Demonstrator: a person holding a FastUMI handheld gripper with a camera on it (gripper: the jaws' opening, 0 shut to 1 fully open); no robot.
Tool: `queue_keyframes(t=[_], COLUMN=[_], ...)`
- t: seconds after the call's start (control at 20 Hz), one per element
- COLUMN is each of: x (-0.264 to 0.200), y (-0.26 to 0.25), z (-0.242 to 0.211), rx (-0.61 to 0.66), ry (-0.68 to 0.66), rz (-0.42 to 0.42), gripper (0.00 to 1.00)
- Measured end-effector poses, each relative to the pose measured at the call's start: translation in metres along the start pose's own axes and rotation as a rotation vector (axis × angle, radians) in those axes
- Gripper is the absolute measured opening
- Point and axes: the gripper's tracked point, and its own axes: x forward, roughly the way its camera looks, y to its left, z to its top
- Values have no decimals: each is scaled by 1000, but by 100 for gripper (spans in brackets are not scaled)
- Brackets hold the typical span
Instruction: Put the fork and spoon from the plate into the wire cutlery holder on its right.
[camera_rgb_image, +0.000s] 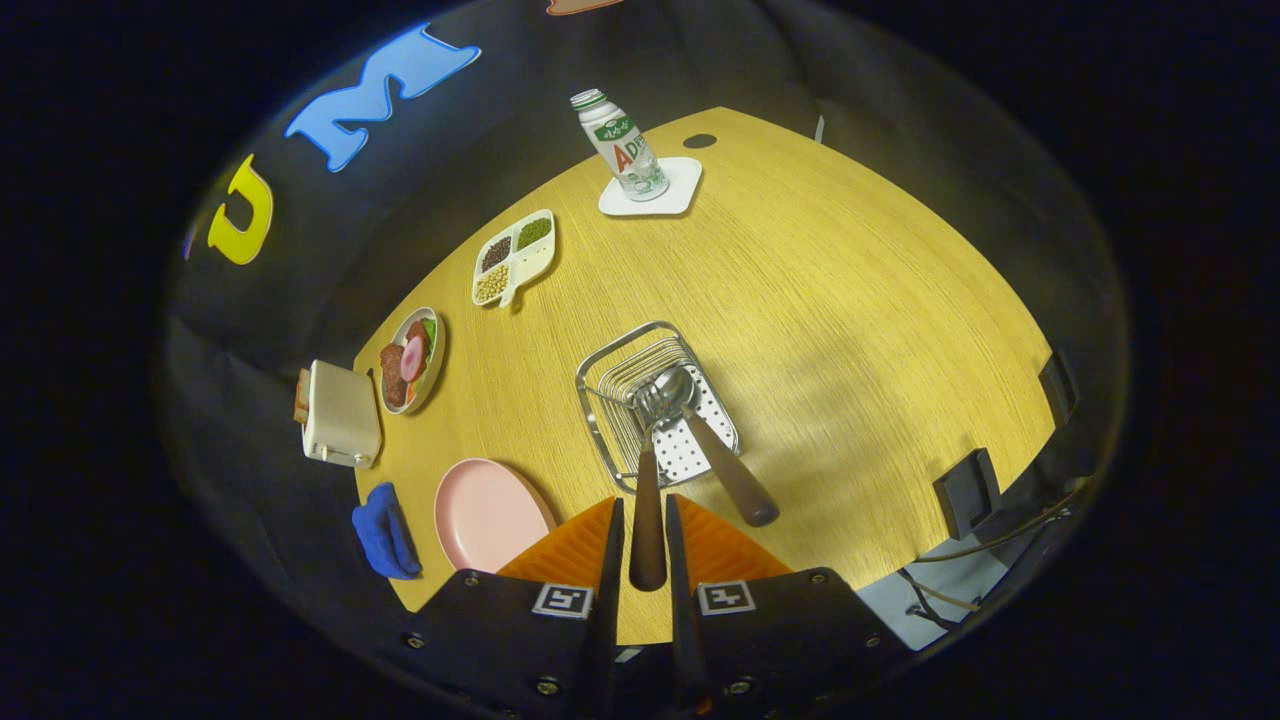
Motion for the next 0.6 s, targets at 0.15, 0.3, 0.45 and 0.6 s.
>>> queue_keyframes(t=[0.15, 0.3, 0.45, 0.6], x=[-3, -11, -18, -44], y=[-1, 10, 22, 42], z=[9, 20, 35, 58], rx=[-65, -136, -167, -197], ry=[-51, -135, -216, -348], rz=[-25, -7, 20, 80], gripper=[38, 41, 72, 98])
